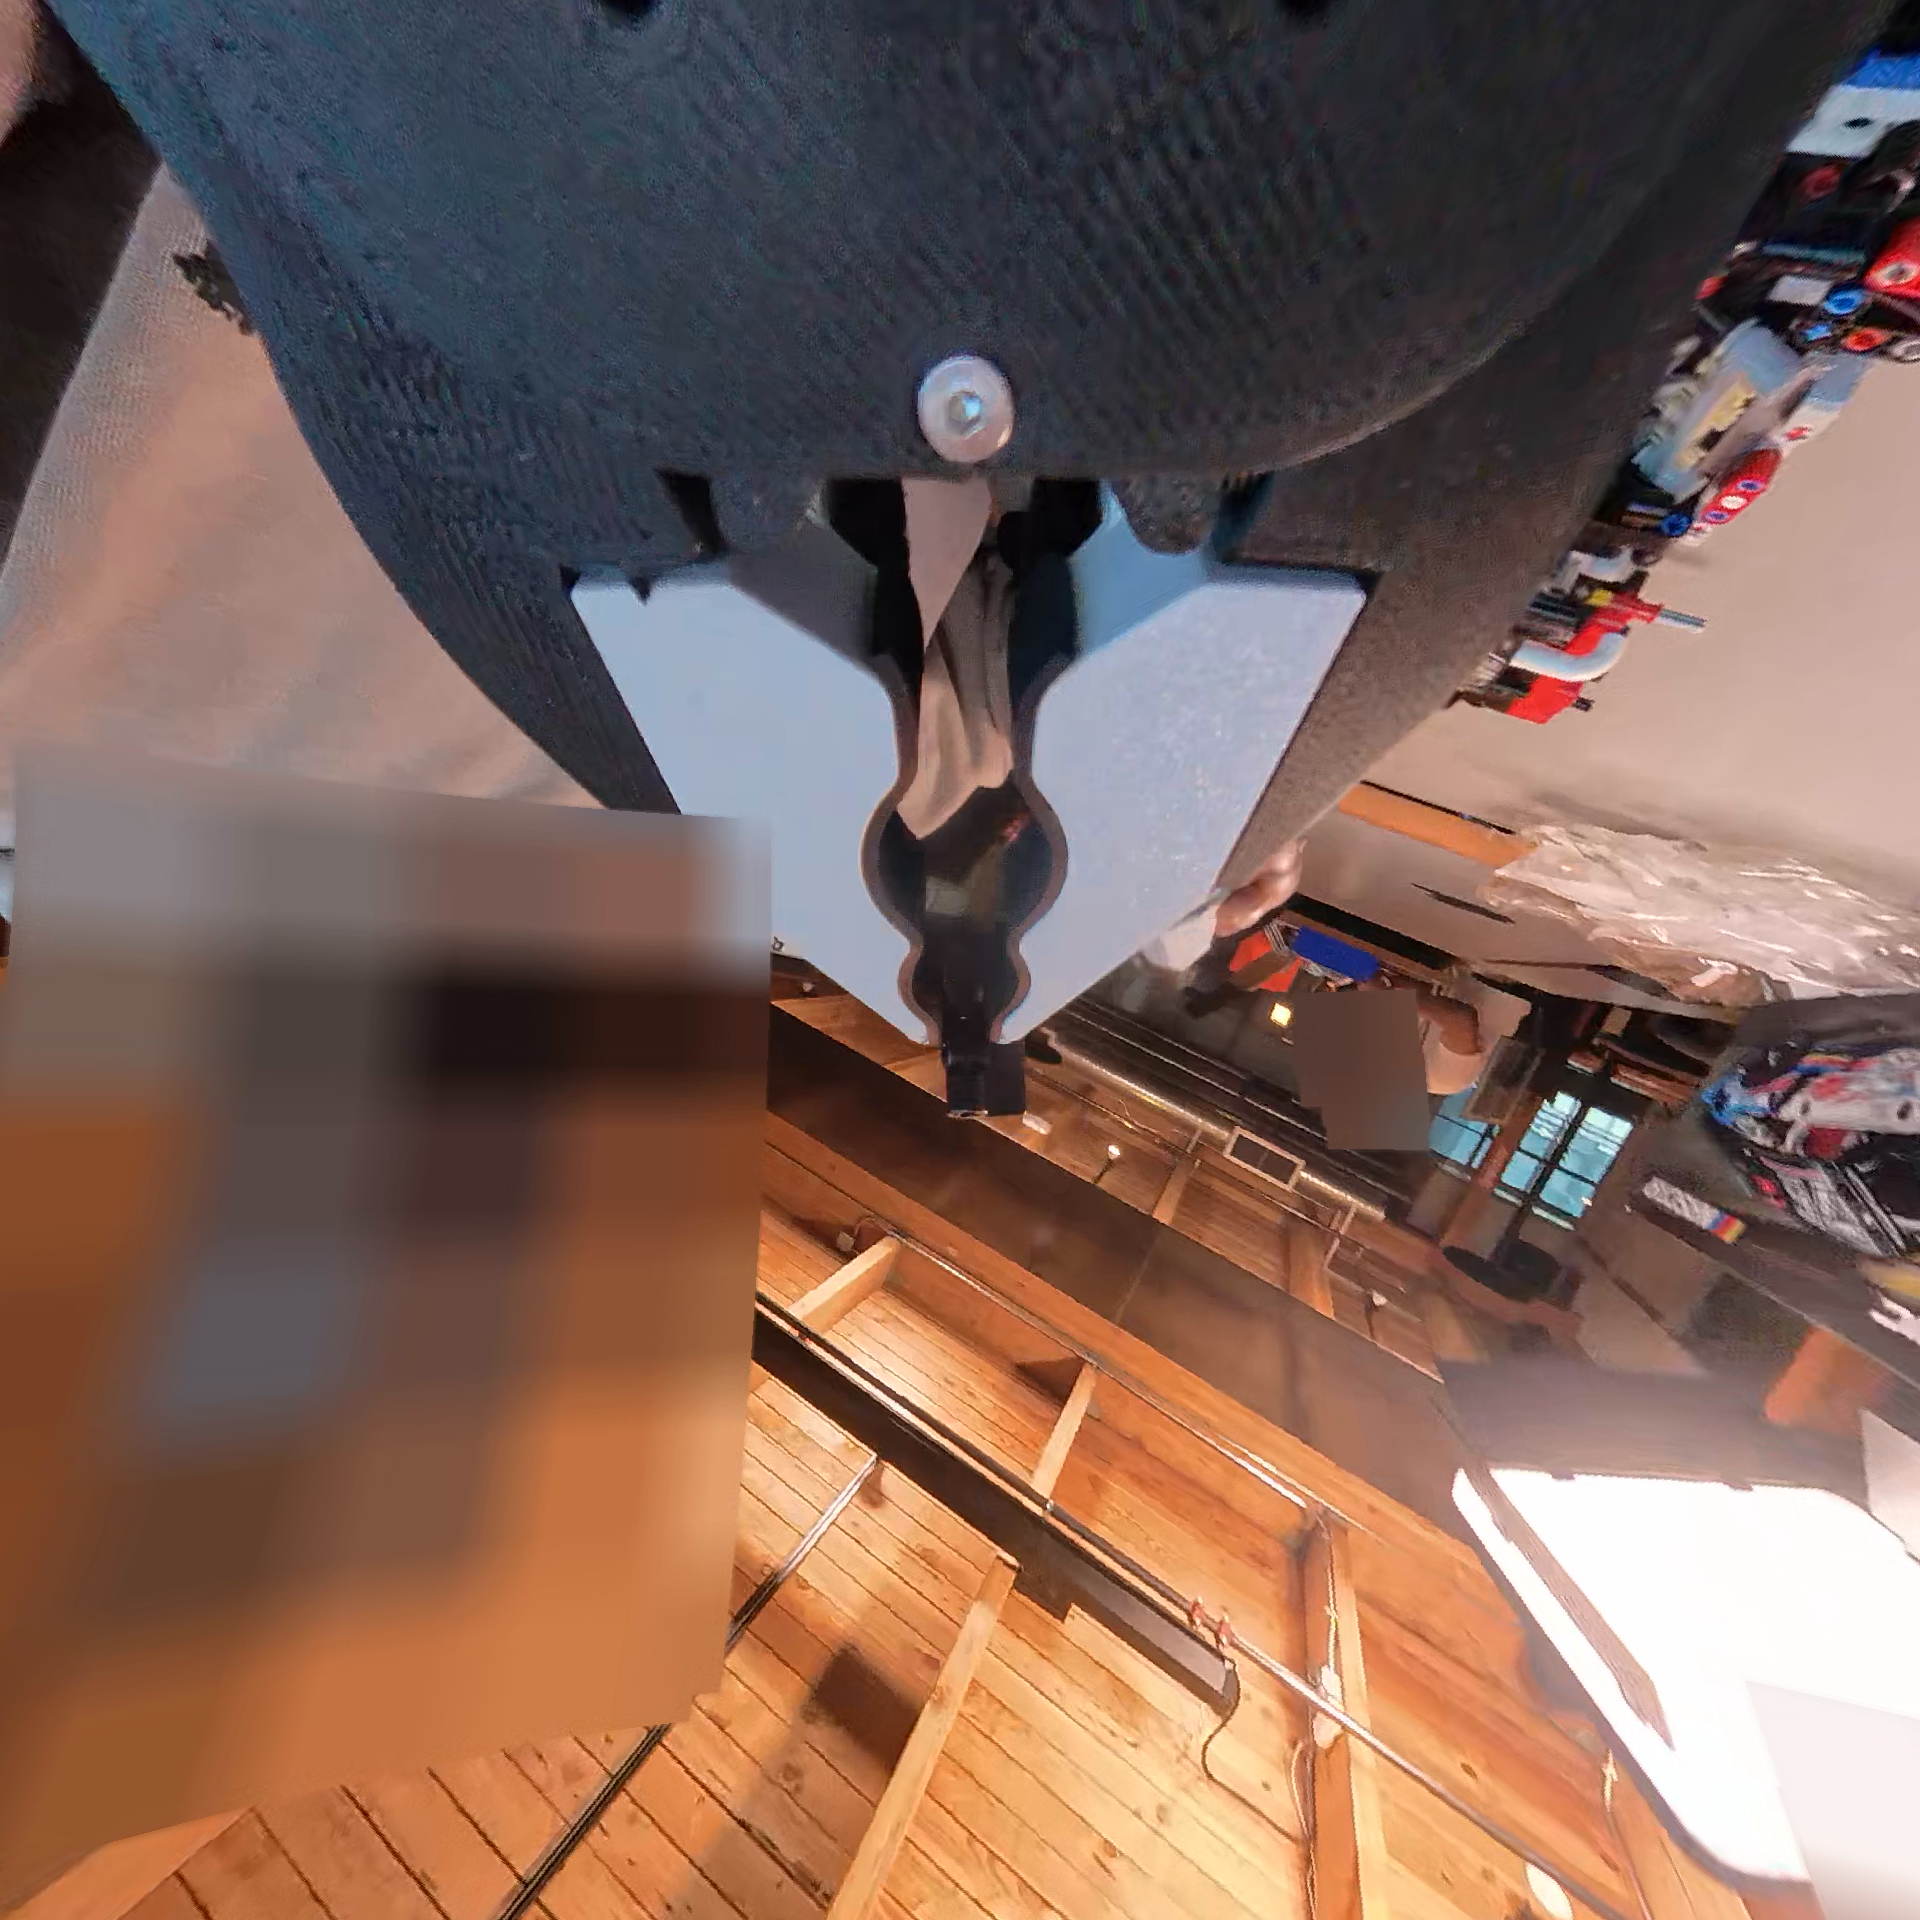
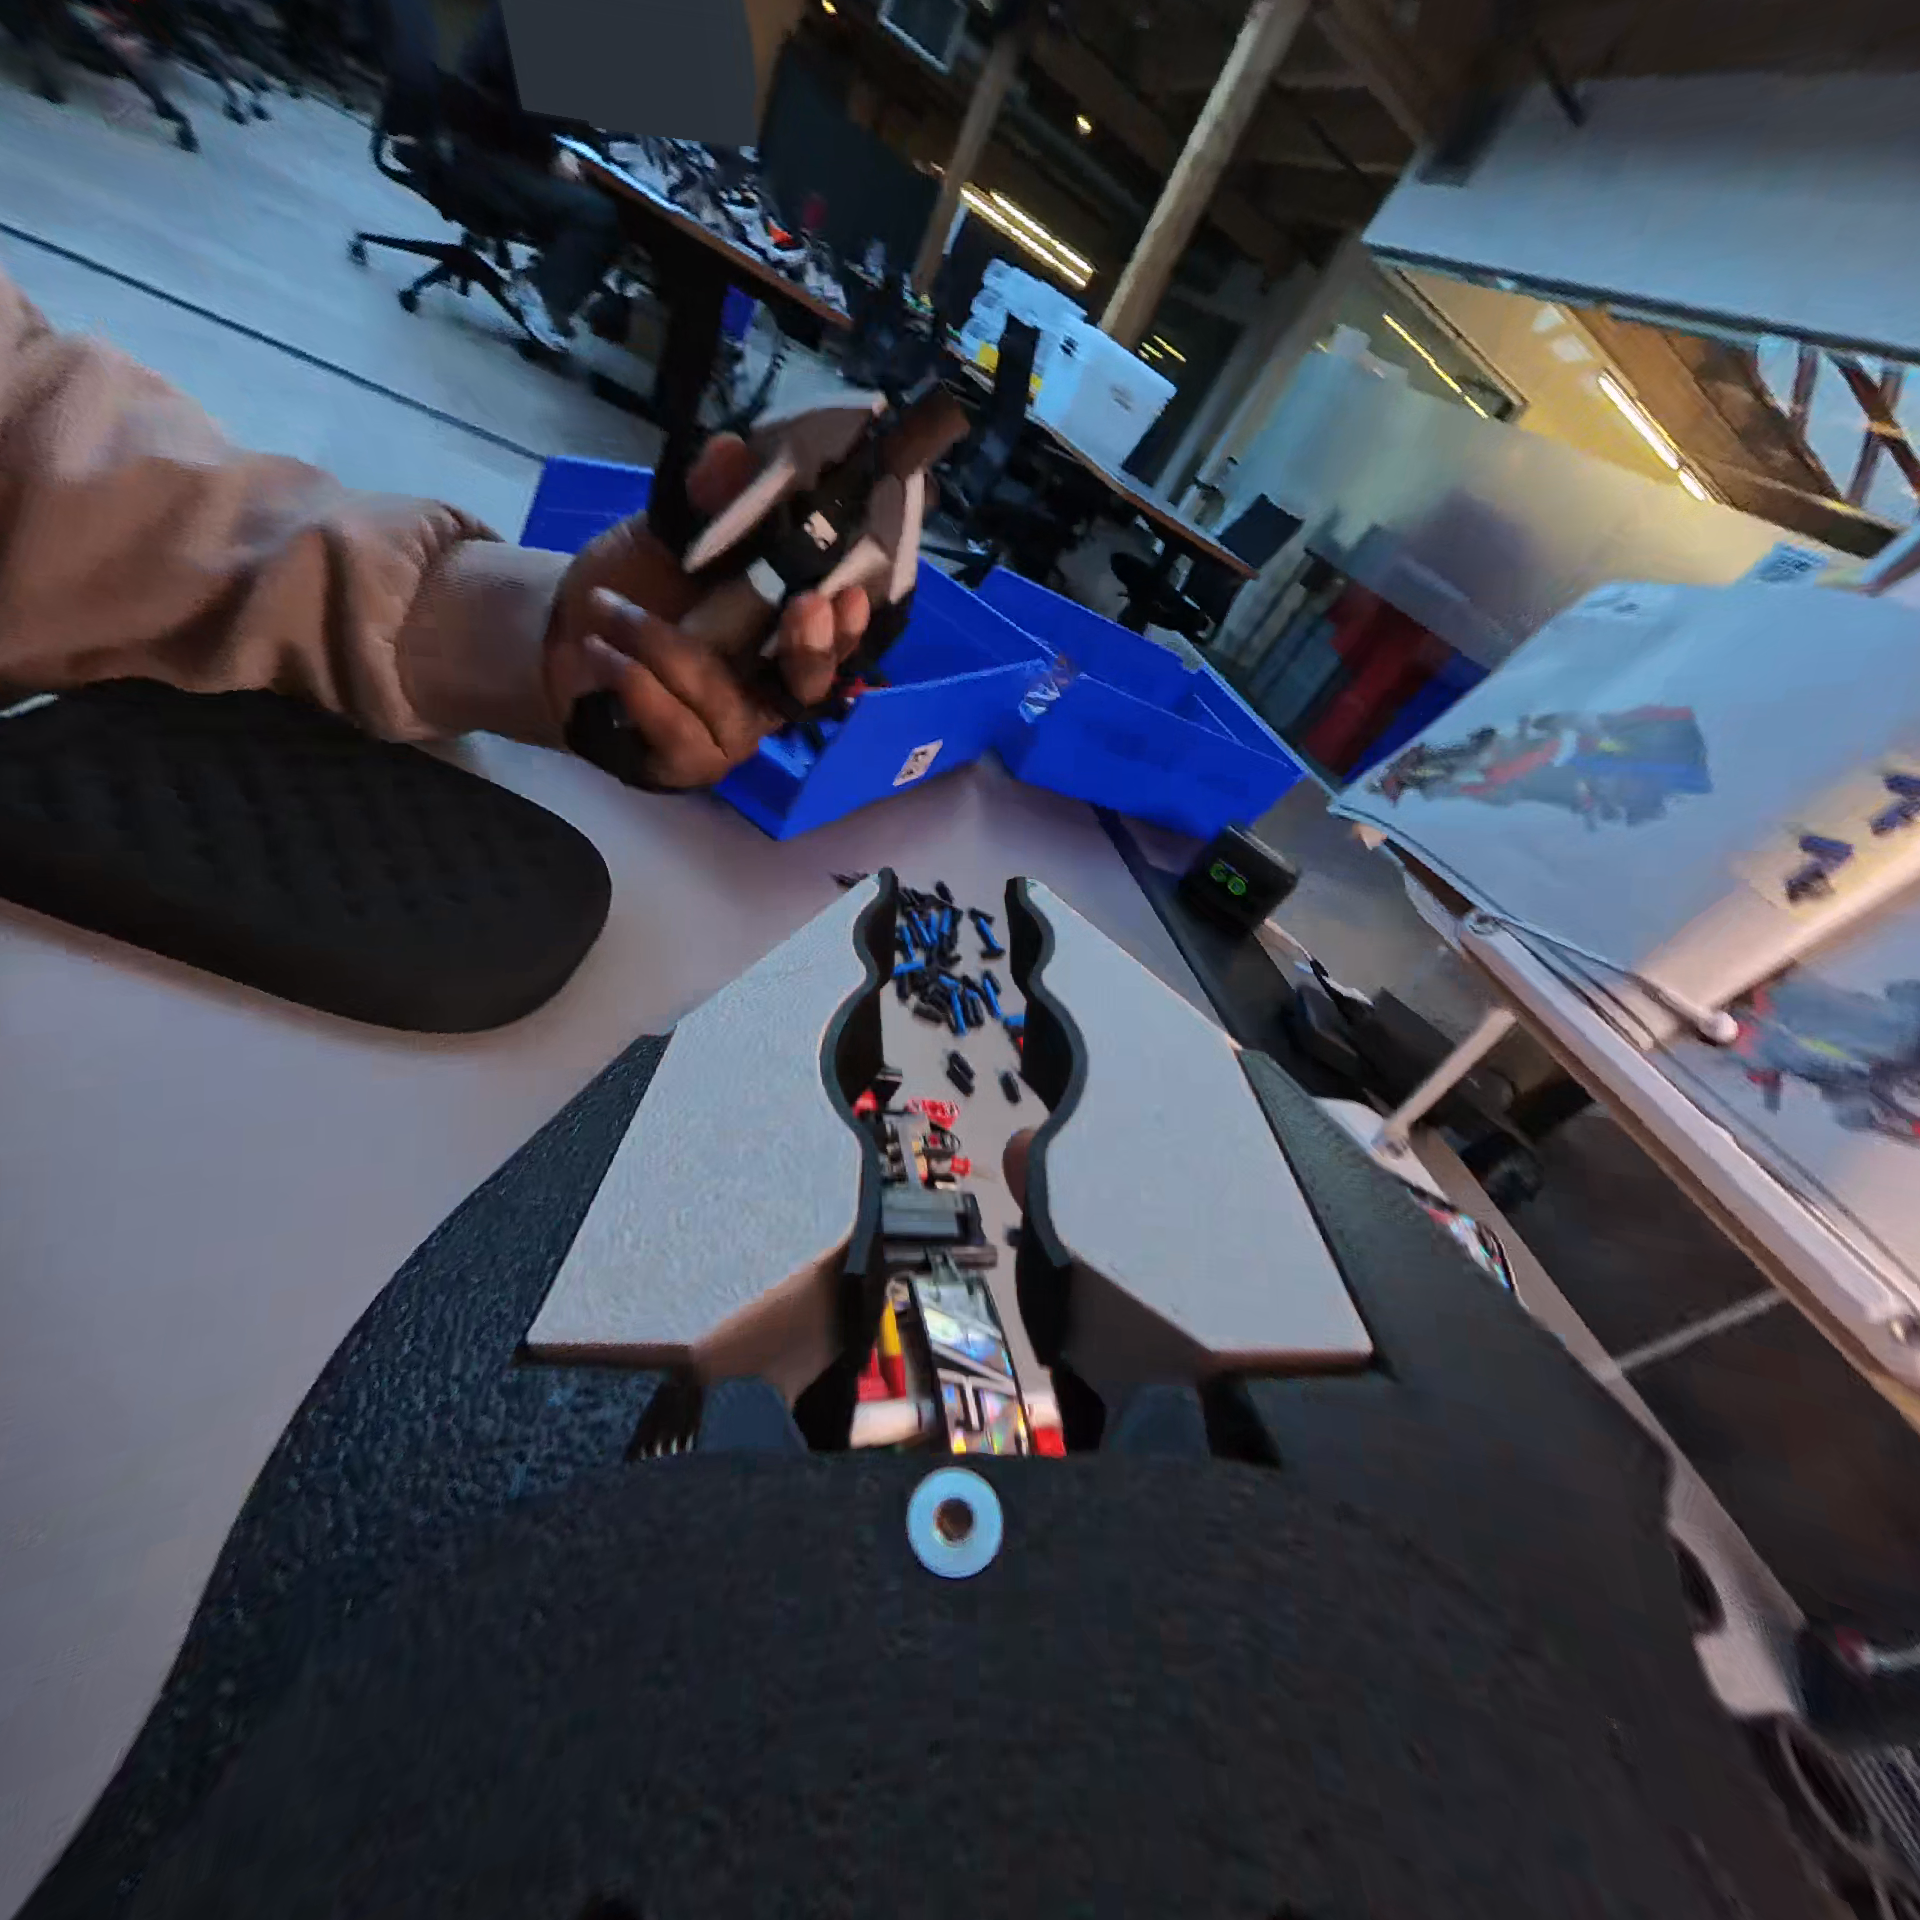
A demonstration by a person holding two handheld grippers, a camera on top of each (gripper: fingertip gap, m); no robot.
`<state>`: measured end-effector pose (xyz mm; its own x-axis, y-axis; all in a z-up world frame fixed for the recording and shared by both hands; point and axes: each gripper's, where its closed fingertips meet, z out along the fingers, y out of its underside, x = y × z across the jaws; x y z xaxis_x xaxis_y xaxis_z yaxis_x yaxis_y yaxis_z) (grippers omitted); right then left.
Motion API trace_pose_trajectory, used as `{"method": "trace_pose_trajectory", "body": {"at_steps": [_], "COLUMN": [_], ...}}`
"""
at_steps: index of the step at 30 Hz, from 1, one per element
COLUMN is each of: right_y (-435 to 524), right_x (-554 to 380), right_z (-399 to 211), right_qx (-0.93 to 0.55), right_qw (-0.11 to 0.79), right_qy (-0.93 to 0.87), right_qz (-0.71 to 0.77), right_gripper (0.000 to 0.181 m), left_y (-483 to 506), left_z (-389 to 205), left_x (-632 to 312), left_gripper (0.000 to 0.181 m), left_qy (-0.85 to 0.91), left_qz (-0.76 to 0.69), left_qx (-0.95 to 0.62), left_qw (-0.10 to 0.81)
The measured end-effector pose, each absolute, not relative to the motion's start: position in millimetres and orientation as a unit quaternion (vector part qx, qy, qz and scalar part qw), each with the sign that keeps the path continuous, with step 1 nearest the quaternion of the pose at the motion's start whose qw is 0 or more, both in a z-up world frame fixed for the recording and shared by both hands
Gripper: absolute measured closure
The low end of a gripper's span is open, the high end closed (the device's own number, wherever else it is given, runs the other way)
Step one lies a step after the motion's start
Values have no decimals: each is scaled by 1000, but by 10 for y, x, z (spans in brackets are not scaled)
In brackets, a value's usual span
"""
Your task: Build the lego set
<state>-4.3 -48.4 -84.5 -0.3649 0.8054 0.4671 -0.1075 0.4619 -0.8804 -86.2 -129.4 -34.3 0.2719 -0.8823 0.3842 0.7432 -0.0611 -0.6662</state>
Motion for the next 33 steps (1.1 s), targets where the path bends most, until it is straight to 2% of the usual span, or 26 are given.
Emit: {"method": "trace_pose_trajectory", "body": {"at_steps": [1, 8, 10, 13, 16, 21, 25, 33], "right_y": [-587, -772, -769, -686, -649, -597, -554, -433], "right_x": [-99, -377, -362, -319, -255, -243, -230, -279], "right_z": [-829, -920, -1036, -1153, -1226, -1348, -1331, -1229], "right_qx": [-236, -162, -159, -159, -165, -188, -228, -303], "right_qw": [496, 519, 505, 508, 492, 467, 429, 368], "right_qy": [-700, -750, -764, -768, -775, -777, -754, -689], "right_qz": [456, 376, 370, 354, 361, 378, 442, 546], "right_gripper": [160, 130, 136, 157, 157, 158, 158, 158], "left_y": [-1233, -797, -739, -676, -635, -579, -550, -509], "left_z": [-386, -805, -899, -1036, -1103, -1219, -1273, -1248], "left_x": [-776, -278, -182, -80, -21, -30, -107, -365], "left_gripper": [177, 177, 177, 177, 177, 176, 169, 168], "left_qy": [84, 60, 60, 59, 47, 41, 57, 55], "left_qz": [-605, -621, -626, -638, -652, -627, -554, -430], "left_qx": [-425, -550, -564, -572, -572, -589, -619, -644], "left_qw": [668, 555, 536, 512, 496, 508, 554, 630]}}
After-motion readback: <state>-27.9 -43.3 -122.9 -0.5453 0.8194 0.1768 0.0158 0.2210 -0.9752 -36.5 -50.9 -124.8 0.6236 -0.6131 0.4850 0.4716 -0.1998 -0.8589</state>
